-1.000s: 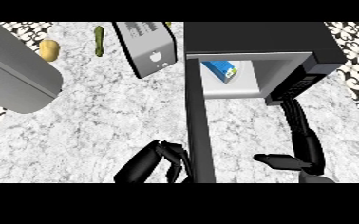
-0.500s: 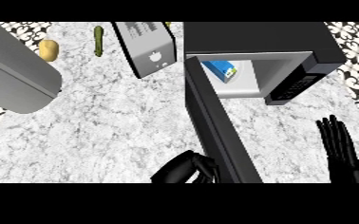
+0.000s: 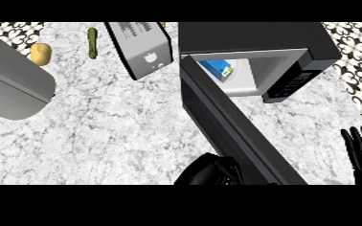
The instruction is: Pick up the milk, place it into the microwave and close the microwave
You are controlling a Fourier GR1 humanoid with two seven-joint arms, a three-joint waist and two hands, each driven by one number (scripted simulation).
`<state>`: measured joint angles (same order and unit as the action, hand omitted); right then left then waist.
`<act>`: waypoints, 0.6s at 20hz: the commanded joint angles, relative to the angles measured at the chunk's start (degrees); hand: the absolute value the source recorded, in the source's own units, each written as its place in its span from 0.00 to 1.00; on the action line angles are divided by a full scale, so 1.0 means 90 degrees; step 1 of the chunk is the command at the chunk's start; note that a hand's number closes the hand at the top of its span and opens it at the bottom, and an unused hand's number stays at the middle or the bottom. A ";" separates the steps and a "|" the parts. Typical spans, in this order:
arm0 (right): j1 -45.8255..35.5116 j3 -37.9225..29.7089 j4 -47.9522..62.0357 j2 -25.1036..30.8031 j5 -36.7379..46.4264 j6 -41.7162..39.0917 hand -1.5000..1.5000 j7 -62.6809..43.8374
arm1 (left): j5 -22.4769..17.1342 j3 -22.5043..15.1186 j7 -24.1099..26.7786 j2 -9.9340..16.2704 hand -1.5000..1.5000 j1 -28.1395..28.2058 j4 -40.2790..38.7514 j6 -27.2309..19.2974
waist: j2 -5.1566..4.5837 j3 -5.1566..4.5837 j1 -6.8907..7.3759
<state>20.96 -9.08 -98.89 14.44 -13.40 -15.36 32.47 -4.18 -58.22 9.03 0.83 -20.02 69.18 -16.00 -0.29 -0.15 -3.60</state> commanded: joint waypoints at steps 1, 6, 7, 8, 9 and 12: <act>0.0003 -0.0088 -0.0449 0.0181 -0.0415 -0.0284 0.00 -0.0289 | -0.0656 -0.0721 -0.0192 -0.0088 1.00 -0.0448 0.0070 -0.1019 | -0.0018 -0.0005 -0.0176; -0.0036 -0.0255 -0.0531 0.0534 -0.0813 -0.0694 0.00 -0.0471 | -0.1366 -0.0524 0.0201 -0.0087 1.00 -0.0906 -0.0119 -0.1607 | -0.0067 -0.0011 -0.0373; -0.0017 -0.0226 -0.0610 0.0593 -0.0883 -0.0843 0.00 -0.0439 | -0.1547 -0.0486 0.0114 -0.0088 1.00 -0.1019 -0.0045 -0.1695 | -0.0066 -0.0011 -0.0429; -0.0026 -0.0223 -0.0798 0.0641 -0.1021 -0.0874 0.00 -0.0590 | -0.1493 -0.0490 0.0239 -0.0088 1.00 -0.1058 -0.0065 -0.1930 | -0.0062 -0.0021 -0.0494; -0.0082 -0.0115 -0.0737 0.0679 -0.0999 -0.0976 0.00 -0.0625 | -0.1664 -0.0464 0.0456 -0.0089 1.00 -0.1154 -0.0195 -0.1880 | -0.0099 -0.0018 -0.0461; -0.0243 -0.0031 -0.0849 0.0859 -0.1057 -0.1233 0.00 -0.0620 | -0.1888 -0.0454 0.0515 -0.0089 1.00 -0.1469 -0.0188 -0.2158 | -0.0124 -0.0017 -0.0621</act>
<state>19.60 -10.16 -105.13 20.57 -21.66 -23.82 27.51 -18.14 -62.25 11.92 0.51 -30.09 67.65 -32.19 -1.15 -0.26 -7.78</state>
